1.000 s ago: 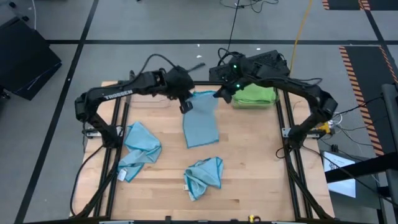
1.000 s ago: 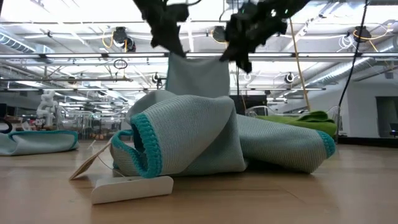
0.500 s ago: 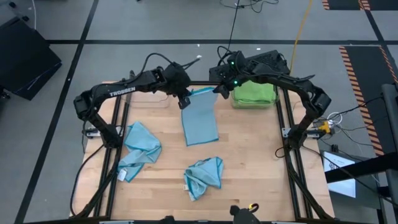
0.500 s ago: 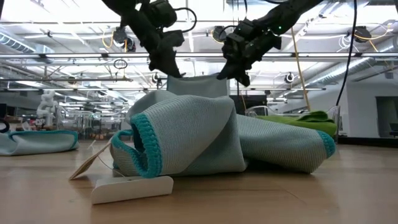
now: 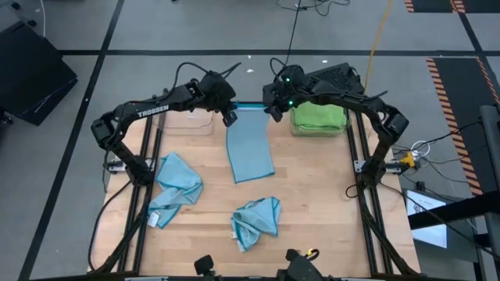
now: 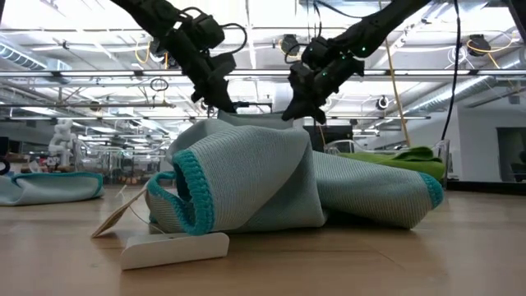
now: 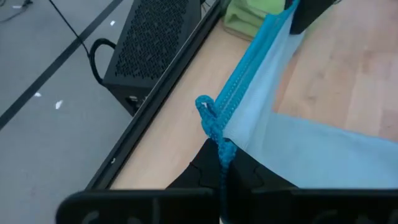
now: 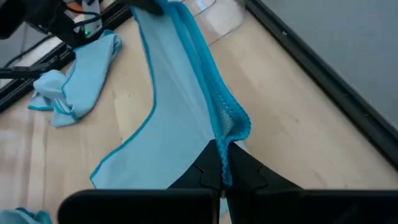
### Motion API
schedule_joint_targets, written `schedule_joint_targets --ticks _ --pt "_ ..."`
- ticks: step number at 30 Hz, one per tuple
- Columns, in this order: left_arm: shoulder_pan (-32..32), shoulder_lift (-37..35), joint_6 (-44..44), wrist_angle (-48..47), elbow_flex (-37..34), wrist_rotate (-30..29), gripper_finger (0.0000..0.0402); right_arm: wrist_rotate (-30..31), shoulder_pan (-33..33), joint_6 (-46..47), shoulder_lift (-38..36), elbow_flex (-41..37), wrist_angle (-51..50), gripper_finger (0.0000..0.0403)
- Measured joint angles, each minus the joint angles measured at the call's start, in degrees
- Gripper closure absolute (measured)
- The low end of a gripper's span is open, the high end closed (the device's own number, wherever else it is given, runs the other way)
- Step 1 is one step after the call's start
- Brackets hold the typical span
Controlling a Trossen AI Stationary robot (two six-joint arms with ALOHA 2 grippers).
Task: Sort microfiber towel by color & place in baskets
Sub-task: Fold the top blue towel
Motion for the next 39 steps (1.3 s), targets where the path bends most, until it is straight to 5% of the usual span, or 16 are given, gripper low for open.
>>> schedule_joint_targets --ticks 10,19,35,39 --pt "-1.9 0.0 -2.9 1.2 -2.7 1.4 0.0398 1.6 -1.5 -0.8 0.4 0.0 -1.0 0.0403" --pt "-0.5 0.0 -4.7 15.8 -2.7 0.2 0.0399 2.0 -5.4 0.2 -3.7 0.0 -2.4 0.0403" --pt "2.1 4.1 -4.5 17.0 -2.7 2.3 0.0398 4.4 -5.2 0.2 -3.3 -1.6 -2.8 0.0403" --pt "1.4 4.1 -4.4 14.6 -2.7 2.8 0.0398 0.0 -5.1 0.3 -3.3 -3.7 -2.7 0.0403"
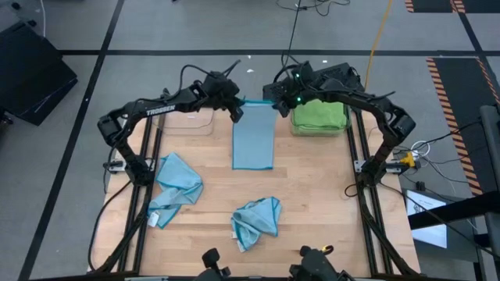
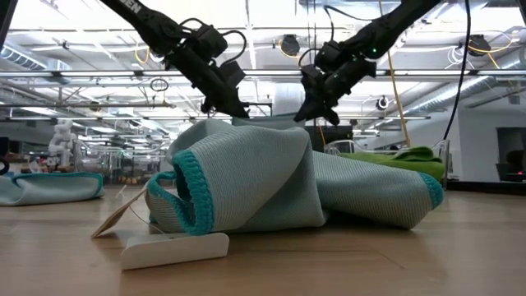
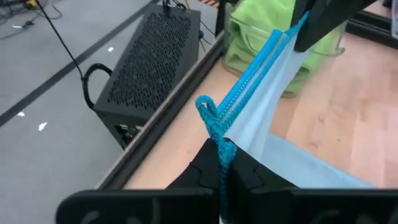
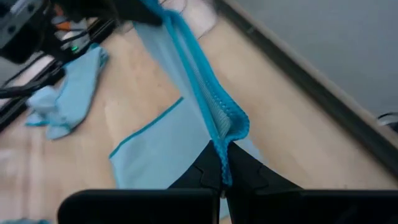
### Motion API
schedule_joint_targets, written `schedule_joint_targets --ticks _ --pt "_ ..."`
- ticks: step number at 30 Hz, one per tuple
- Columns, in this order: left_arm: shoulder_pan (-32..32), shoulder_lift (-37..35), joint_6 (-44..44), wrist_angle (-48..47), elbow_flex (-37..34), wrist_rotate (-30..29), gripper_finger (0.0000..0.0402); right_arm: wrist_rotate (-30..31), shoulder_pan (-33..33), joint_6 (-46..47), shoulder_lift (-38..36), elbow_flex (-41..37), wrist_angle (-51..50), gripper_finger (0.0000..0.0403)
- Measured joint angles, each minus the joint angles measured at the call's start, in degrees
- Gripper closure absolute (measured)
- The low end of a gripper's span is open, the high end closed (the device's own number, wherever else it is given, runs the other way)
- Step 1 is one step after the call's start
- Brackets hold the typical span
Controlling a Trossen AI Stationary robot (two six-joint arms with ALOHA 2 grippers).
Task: Sort microfiber towel by color & place in baskets
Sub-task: Fold the top blue towel
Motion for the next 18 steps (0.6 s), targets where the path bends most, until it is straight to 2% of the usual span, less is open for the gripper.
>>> schedule_joint_targets --ticks 5,11,18 --pt "-0.4 0.0 0.3 -3.5 0.0 2.8 0.0395 -1.5 1.7 0.9 0.0 -3.7 1.3 0.0403" --pt "-2.2 1.1 4.6 -9.6 0.0 1.7 0.0397 -1.5 4.0 3.9 0.0 -7.4 6.0 0.0403" --pt "-3.0 1.9 3.8 -11.4 0.0 3.4 0.0397 -1.5 6.5 4.6 0.0 -10.2 6.5 0.0403"
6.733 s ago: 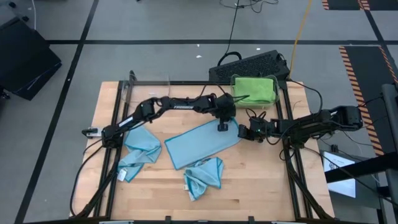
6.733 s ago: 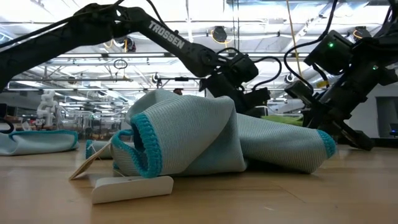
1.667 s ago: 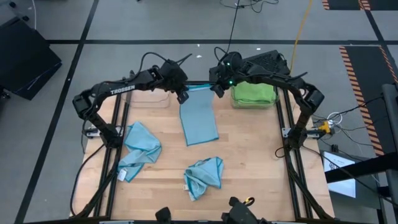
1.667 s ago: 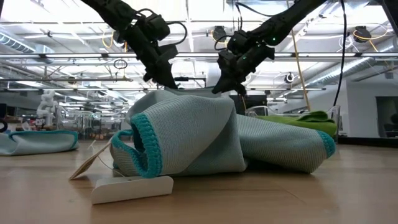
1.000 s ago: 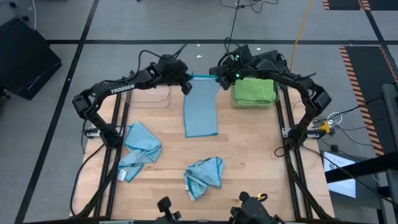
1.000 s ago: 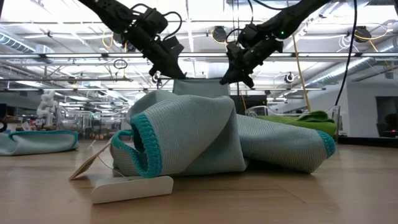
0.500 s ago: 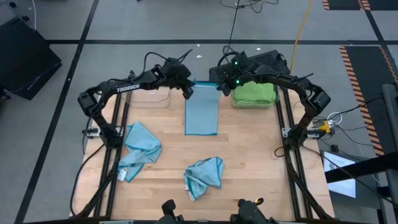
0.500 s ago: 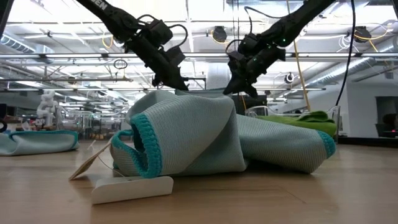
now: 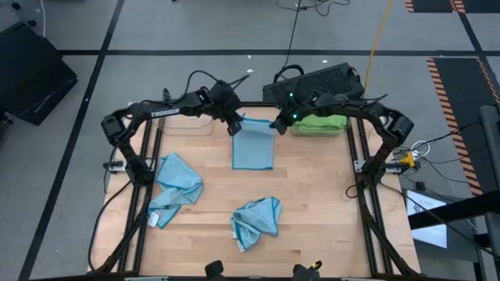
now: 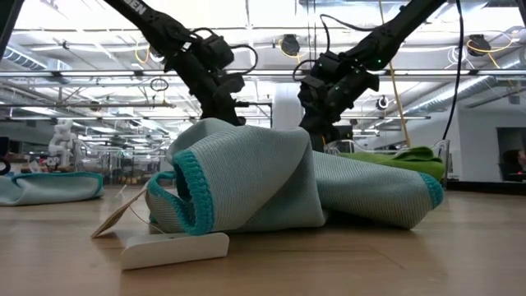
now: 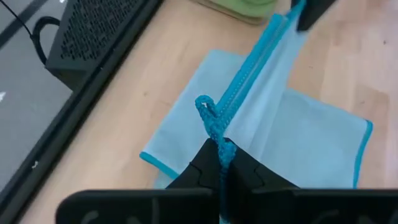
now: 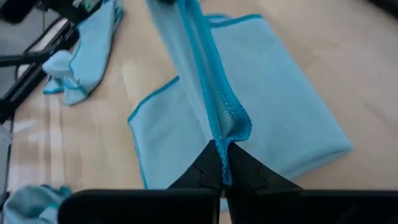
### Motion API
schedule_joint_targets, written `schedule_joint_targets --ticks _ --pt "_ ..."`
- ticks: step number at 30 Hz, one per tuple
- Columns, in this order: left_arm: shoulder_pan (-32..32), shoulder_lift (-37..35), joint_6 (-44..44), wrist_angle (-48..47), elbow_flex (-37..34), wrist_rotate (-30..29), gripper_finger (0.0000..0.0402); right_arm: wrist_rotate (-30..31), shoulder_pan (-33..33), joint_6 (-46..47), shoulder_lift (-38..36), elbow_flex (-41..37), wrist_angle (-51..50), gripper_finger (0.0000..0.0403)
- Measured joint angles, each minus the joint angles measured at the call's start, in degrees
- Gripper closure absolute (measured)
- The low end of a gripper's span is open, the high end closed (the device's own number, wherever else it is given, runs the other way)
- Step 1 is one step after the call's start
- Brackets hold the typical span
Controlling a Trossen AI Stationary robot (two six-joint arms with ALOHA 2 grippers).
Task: Sort microfiber towel by color & place in baskets
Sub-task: Fold the top blue towel
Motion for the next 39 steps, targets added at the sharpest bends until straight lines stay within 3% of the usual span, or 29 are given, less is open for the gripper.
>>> schedule_joint_targets --ticks 10,30,39 --pt "-3.7 1.9 -1.5 -5.0 0.0 1.8 0.0394 0.0 2.8 0.0 0.0 -2.6 -0.1 0.0403" --pt "-6.6 0.7 -4.1 -7.0 0.0 -2.2 0.0391 0.6 5.7 -0.5 -1.7 -5.1 1.0 0.0403" --pt "-7.8 -0.2 -6.4 -7.0 0.1 -2.1 0.0390 16.1 10.0 -9.5 -9.0 -5.2 -0.7 0.0403"
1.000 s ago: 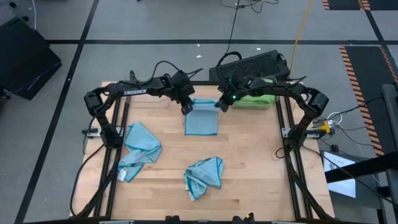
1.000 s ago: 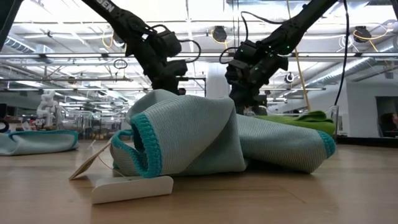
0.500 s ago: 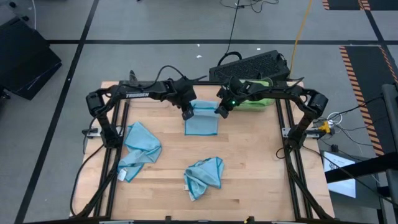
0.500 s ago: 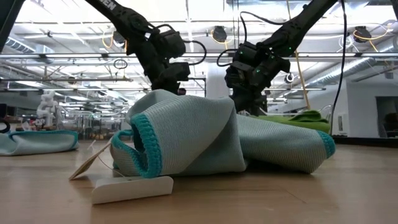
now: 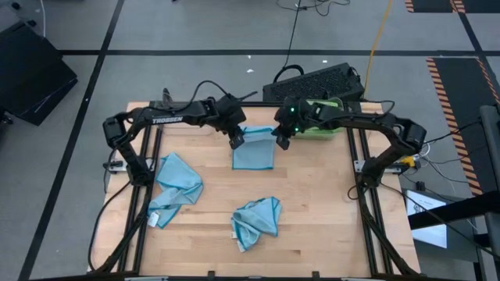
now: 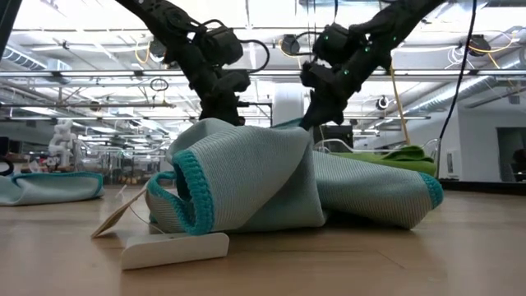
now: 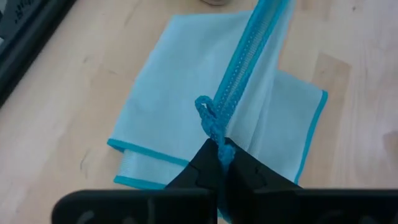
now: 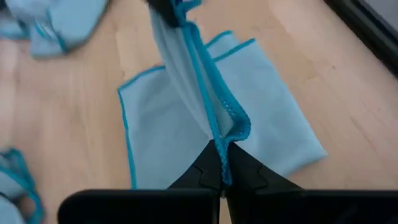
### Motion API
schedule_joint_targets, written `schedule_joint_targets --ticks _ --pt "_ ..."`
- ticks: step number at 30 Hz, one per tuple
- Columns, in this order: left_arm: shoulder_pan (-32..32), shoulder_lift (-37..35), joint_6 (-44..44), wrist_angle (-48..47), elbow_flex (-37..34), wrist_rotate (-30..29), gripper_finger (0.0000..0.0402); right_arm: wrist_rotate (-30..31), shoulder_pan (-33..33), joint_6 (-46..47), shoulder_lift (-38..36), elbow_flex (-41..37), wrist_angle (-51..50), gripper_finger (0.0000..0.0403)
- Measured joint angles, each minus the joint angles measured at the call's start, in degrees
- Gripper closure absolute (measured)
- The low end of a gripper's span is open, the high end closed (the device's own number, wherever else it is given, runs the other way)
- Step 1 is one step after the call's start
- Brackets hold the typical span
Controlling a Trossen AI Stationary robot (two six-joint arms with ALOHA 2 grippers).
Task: Sort microfiber towel by color & place in baskets
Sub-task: Fold the top blue towel
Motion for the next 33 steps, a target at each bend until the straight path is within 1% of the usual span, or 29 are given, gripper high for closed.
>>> schedule_joint_targets --ticks 3,6,8,13,15,19,22,27,31,33 --pt "-1.3 0.1 0.0 -0.6 -0.1 -1.4 0.0390 3.3 2.3 -3.3 -0.2 -0.1 -0.4 0.0403" --pt "-2.4 0.1 -0.9 -1.6 -0.1 -3.4 0.0397 3.7 3.7 -5.2 -0.3 -2.0 3.6 0.0403" --pt "-2.8 0.1 -1.4 -2.4 -0.1 -3.6 0.0395 3.7 4.4 -4.6 -0.2 -3.6 6.1 0.0403" --pt "-4.1 1.1 0.6 -4.4 0.0 -4.3 0.0390 2.6 5.0 -0.5 -0.2 -7.7 9.9 0.0403" --pt "-4.1 1.1 1.2 -4.7 -0.1 -4.3 0.0396 0.5 5.0 0.1 -0.1 -9.1 12.0 0.0403" --pt "-3.8 1.0 1.1 -3.9 -0.1 -5.0 0.0392 -0.6 5.2 0.1 -0.2 -11.3 15.9 0.0403" --pt "-3.9 1.0 1.1 -4.3 -0.1 -4.9 0.0388 -0.8 5.5 -0.4 -0.2 -11.6 16.5 0.0403" --pt "-5.2 1.0 0.9 -5.5 -0.1 -3.5 0.0396 -0.9 7.2 -3.6 -0.2 -11.6 16.3 0.0403" --pt "-6.6 1.0 0.0 -5.7 -0.2 -3.6 0.0386 -0.9 8.3 -4.4 -0.2 -11.6 16.2 0.0403" --pt "-7.5 1.6 0.0 -5.5 -0.2 -4.9 0.0384 -0.8 8.8 -4.5 -0.2 -11.6 16.1 0.0403"
